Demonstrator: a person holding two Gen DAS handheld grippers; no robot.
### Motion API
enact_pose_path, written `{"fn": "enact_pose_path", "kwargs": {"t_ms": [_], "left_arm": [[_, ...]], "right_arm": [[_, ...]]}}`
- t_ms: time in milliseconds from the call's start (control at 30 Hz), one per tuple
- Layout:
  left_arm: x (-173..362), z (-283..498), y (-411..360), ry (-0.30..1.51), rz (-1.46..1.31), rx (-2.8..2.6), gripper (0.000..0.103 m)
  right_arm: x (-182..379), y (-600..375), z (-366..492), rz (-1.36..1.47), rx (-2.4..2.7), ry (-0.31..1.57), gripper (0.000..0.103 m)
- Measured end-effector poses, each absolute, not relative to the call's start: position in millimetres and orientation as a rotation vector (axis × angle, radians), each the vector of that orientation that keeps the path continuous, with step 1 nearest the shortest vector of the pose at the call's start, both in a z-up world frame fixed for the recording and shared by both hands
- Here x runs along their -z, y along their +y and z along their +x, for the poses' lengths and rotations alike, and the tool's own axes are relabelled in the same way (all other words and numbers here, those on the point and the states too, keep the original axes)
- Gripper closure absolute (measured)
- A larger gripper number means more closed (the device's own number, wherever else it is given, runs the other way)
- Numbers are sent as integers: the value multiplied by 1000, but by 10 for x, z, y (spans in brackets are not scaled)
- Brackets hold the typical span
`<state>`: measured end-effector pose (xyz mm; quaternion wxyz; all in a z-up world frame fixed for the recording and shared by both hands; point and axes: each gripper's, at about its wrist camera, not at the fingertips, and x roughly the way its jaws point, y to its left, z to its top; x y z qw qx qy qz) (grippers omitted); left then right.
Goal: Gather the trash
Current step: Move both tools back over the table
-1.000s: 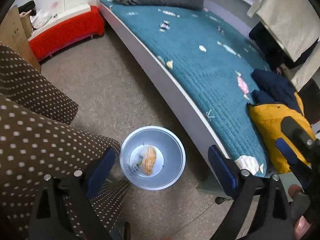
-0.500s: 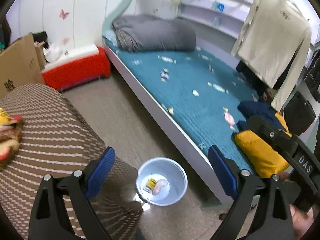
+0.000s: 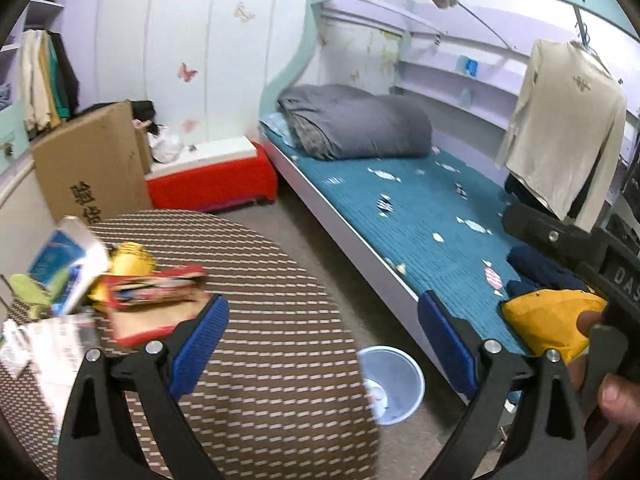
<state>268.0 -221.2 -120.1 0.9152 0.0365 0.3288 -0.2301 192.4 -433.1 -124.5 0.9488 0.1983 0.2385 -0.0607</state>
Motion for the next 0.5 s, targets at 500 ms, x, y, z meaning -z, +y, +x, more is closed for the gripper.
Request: {"fn": "enact_pose_path", "kwargs": {"t_ms": [500], "left_arm": [[1101,2664,-331,595,22,112,10]], "right_arm": [[1215,-2649,2563,273,-176,624,6]]}}
